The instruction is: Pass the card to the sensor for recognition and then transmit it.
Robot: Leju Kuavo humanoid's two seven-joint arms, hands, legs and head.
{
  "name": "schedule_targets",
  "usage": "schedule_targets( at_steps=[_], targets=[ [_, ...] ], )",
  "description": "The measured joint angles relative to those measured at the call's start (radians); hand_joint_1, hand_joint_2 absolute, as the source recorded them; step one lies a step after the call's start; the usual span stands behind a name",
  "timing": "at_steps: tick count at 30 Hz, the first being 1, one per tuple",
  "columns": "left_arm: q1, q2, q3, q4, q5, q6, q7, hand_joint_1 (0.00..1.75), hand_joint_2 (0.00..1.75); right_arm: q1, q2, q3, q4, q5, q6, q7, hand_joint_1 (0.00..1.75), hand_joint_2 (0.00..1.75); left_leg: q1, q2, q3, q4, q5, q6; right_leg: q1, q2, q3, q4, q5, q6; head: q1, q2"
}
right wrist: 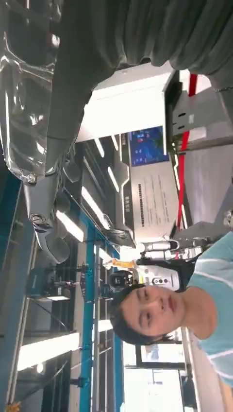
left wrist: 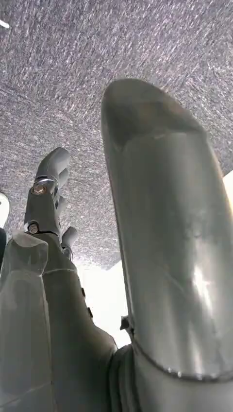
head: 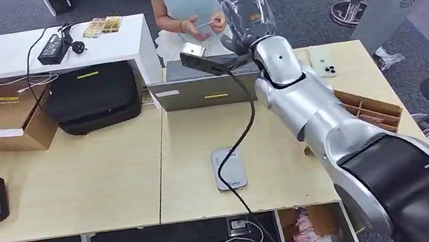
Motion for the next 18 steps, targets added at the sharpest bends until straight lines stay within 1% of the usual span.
schedule_targets(
  at_steps=[3, 7, 11, 14, 18],
  targets=[
    [0.01, 0.0, 0.003, 0.0, 0.0, 0.01, 0.0, 0.0, 0.0, -0.002, -0.017, -0.04, -0.027, -0.072, -0.007, -0.016, 0.0, 1.75, 0.0, 0.0, 0.0, 0.0, 0.0, 0.0, 0.0, 0.0, 0.0, 0.0, 0.0, 0.0, 0.0, 0.0],
    [0.016, 0.0, 0.011, 0.0, 0.0, 0.017, 0.001, 0.0, 0.0, -0.016, -0.05, -0.096, -0.065, -0.11, -0.001, -0.03, 0.0, 1.75, 0.0, 0.0, 0.0, 0.0, 0.0, 0.0, 0.0, 0.0, 0.0, 0.0, 0.0, 0.0, 0.0, 0.0],
    [0.028, 0.002, 0.03, 0.0, 0.0, 0.022, 0.005, 0.0, 0.0, -0.018, -0.101, -0.166, -0.105, -0.202, -0.003, -0.055, 0.0, 1.75, 0.0, 0.0, 0.0, 0.0, 0.0, 0.0, 0.0, 0.0, 0.0, -0.001, 0.0, 0.0, 0.0, 0.0],
    [0.042, 0.003, 0.062, 0.0, 0.0, 0.028, 0.023, 0.0, 0.0, -0.02, -0.151, -0.244, -0.14, -0.298, -0.003, -0.081, 0.0, 1.75, -0.001, -0.001, 0.0, 0.001, 0.0, 0.0, 0.0, 0.0, 0.0, -0.001, 0.0, 0.0, 0.0, 0.0],
    [0.042, 0.003, 0.062, 0.0, 0.0, 0.028, 0.023, 0.0, 0.0, -0.02, -0.151, -0.244, -0.14, -0.298, -0.003, -0.081, 0.0, 1.75, -0.001, -0.001, 0.0, 0.001, 0.0, 0.0, 0.0, 0.0, 0.0, -0.001, 0.0, 0.0, 0.0, 0.0]
  ],
)
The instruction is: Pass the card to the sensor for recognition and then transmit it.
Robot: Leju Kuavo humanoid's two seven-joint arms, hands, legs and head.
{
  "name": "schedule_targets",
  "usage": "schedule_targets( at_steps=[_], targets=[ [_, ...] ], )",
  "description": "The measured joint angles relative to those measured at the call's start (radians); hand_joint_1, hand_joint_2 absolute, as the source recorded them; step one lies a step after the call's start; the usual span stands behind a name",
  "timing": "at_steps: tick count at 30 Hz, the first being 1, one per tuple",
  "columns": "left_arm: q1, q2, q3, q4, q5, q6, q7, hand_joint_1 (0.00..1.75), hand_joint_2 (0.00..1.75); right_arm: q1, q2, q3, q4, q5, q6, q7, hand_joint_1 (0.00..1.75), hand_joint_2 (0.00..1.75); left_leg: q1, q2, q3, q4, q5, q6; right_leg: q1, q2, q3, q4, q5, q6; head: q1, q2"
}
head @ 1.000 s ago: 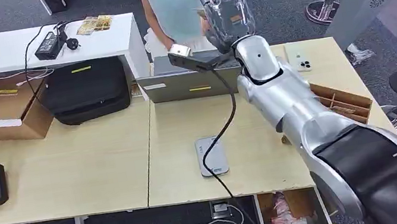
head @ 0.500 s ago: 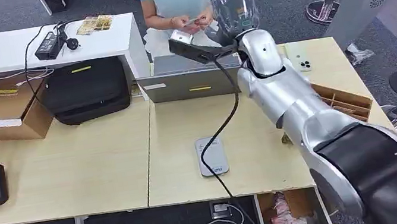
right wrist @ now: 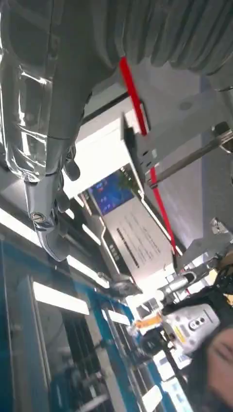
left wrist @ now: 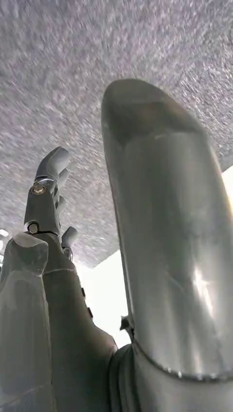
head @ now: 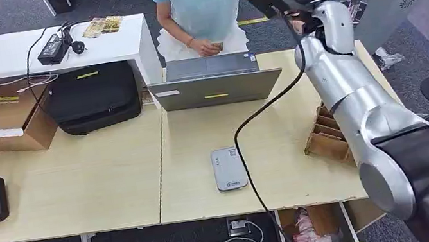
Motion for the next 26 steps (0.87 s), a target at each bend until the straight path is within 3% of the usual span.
schedule_targets(
  at_steps=[3, 5, 6, 7, 16, 26],
  targets=[
    [0.001, 0.0, 0.003, 0.0, 0.0, 0.0, 0.0, 0.0, 0.0, 0.0, -0.006, -0.008, -0.003, -0.009, 0.0, -0.002, 0.0, 1.75, 0.0, 0.0, 0.0, 0.0, 0.0, 0.0, 0.0, 0.0, 0.0, 0.0, 0.0, 0.0, 0.0, 0.0],
    [0.008, 0.001, 0.017, 0.0, 0.0, 0.0, 0.0, 0.0, 0.0, -0.002, -0.054, -0.075, -0.032, -0.065, -0.002, -0.024, 0.0, 1.75, 0.0, -0.002, -0.001, 0.0, 0.0, 0.0, 0.0, -0.002, 0.0, 0.0, 0.0, 0.0, 0.0, 0.0],
    [0.017, 0.002, 0.032, 0.0, 0.0, 0.0, -0.001, 0.0, 0.0, 0.004, -0.104, -0.141, -0.06, -0.102, -0.019, -0.043, 0.0, 1.75, 0.0, -0.001, -0.001, 0.0, 0.0, 0.0, 0.0, -0.001, 0.0, 0.0, 0.0, 0.0, 0.0, 0.0],
    [0.02, 0.002, 0.043, 0.0, 0.0, -0.008, 0.002, 0.0, 0.0, 0.031, -0.186, -0.223, -0.089, -0.137, -0.049, -0.052, 0.0, 1.75, 0.0, -0.002, -0.001, 0.0, 0.0, 0.0, 0.0, -0.002, 0.0, -0.001, 0.0, 0.0, 0.0, 0.0],
    [0.013, 0.0, 0.056, 0.0, 0.0, -0.021, 0.019, 0.0, 0.0, 0.115, -0.377, -0.361, -0.092, -0.194, -0.128, -0.083, 0.0, 1.75, 0.0, -0.002, -0.001, 0.0, 0.0, 0.0, 0.0, -0.002, -0.001, -0.001, 0.0, 0.0, 0.0, 0.0],
    [0.013, -0.002, 0.062, 0.0, 0.0, -0.021, 0.019, 0.0, 0.0, 0.337, -0.543, -0.549, -0.123, -0.243, -0.143, -0.126, 0.0, 1.75, 0.0, -0.002, -0.002, 0.0, -0.001, 0.001, 0.0, -0.003, -0.001, -0.002, 0.0, 0.0, 0.0, 0.0]
  ],
)
